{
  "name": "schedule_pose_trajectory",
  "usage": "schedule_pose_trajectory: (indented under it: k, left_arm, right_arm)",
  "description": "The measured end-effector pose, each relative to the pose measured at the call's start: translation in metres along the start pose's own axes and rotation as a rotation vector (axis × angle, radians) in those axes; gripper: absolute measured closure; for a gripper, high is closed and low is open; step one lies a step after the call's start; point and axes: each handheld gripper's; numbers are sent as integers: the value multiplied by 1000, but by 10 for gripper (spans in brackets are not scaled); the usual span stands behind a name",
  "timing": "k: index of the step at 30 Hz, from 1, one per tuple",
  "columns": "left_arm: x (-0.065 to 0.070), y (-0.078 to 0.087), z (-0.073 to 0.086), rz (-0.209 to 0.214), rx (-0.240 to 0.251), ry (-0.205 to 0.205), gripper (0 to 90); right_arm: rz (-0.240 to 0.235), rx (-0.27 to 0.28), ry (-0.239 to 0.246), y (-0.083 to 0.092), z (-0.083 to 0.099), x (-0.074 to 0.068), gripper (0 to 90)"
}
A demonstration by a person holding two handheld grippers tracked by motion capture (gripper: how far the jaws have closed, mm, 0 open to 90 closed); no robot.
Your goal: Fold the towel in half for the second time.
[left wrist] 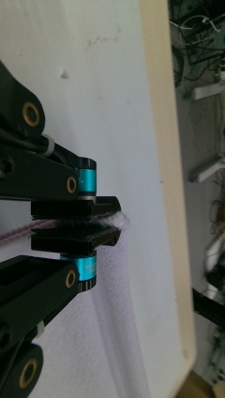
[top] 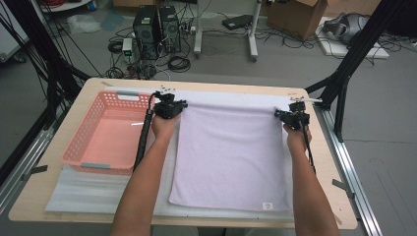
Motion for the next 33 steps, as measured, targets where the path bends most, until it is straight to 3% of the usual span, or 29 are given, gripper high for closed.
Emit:
schedule_pose_trajectory:
  k: [3,11,15,21,23,33]
  left_arm:
    - [1,8,-4,24,15,3,847]
    - [11,37,-16,72,25,-11,844]
    - [13,49,-14,80,30,20,845]
    - [21,81,-2,127,27,15,844]
    - [24,91,2,134,46,11,844]
    - [35,133,32,171,46,-23,844]
  right_arm:
    - [-26,54,-2,11,-5,0,866]
    - [-51,78,47,38,-11,-10,864]
    - [-58,89,64,53,-8,-16,863]
    - [-70,97,97,79,2,-28,863]
    - [-78,103,99,87,7,-32,862]
    - [-88,98,143,121,36,-51,862]
Point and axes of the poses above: each handheld gripper's, and its own axes: y roughly backward along the jaws, z roughly out of its underside, x roughly to its right, and after that the axes turned 4 degrees about -z, right-handed
